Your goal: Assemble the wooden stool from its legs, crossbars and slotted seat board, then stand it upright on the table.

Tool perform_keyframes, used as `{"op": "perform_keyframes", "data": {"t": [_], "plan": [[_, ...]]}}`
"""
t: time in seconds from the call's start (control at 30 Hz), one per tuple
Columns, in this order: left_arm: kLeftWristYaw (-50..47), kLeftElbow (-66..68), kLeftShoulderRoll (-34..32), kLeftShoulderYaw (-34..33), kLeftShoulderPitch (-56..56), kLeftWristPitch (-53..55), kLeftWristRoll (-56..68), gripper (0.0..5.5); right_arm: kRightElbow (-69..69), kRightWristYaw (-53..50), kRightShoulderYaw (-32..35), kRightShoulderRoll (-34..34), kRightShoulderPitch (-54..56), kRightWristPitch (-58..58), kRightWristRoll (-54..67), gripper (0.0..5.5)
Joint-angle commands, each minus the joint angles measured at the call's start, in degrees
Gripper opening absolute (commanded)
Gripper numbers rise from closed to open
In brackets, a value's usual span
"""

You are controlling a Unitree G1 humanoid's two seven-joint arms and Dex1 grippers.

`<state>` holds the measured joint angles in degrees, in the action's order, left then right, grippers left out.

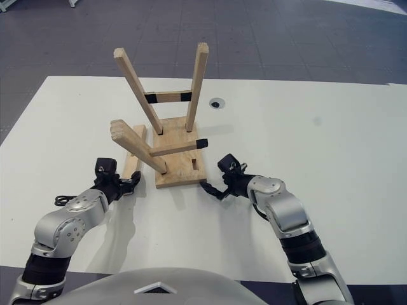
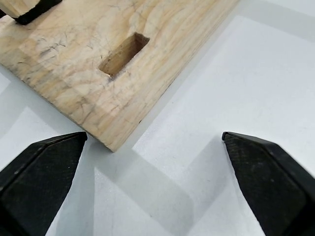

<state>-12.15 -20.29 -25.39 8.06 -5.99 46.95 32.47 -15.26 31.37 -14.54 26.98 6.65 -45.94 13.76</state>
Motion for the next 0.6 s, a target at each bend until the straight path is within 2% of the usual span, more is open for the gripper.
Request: {"op": "perform_keyframes", "data": {"t": [0.03, 0.17, 0.23, 0.3, 0.4, 0.5, 0.6], "plan": [[4.1, 3.4, -2.2, 4.6, -3.6, 5.0, -4.5, 3.73, -6.8, -1.2, 5.2, -0.4, 2.1, -5.3, 3.3, 5.08], [5.9, 4.0, -1.3, 2.9, -5.3, 4.5, -7.3, 3.19, -11.1, -1.0, 11.8, 0.1, 4.2, -10.3, 8.1, 5.08], [6.0, 4.8, -0.2, 1.6, -6.1, 3.6, -8.5, 2.86, -10.2, -2.7, 17.2, 0.0, 7.0, -11.3, 9.4, 5.08], [6.0, 6.6, 1.5, -0.1, -7.3, 2.4, -9.2, 2.57, -5.3, -7.9, 24.4, -0.7, 12.5, -9.1, 8.6, 5.08], [6.0, 9.1, 3.5, -1.9, -9.1, 0.2, -10.6, 2.17, 1.9, -14.9, 31.4, -2.8, 20.7, -7.0, 8.1, 5.08], [7.6, 10.7, 4.6, -3.4, -10.0, -3.5, -11.6, 2.07, 5.5, -18.8, 33.9, -4.8, 26.1, -4.6, 8.7, 5.08], [9.5, 9.0, 6.1, -10.9, -8.1, -8.4, -8.7, 2.07, 8.9, -18.1, 38.0, -7.6, 31.0, -6.7, 15.5, 5.08]]}}
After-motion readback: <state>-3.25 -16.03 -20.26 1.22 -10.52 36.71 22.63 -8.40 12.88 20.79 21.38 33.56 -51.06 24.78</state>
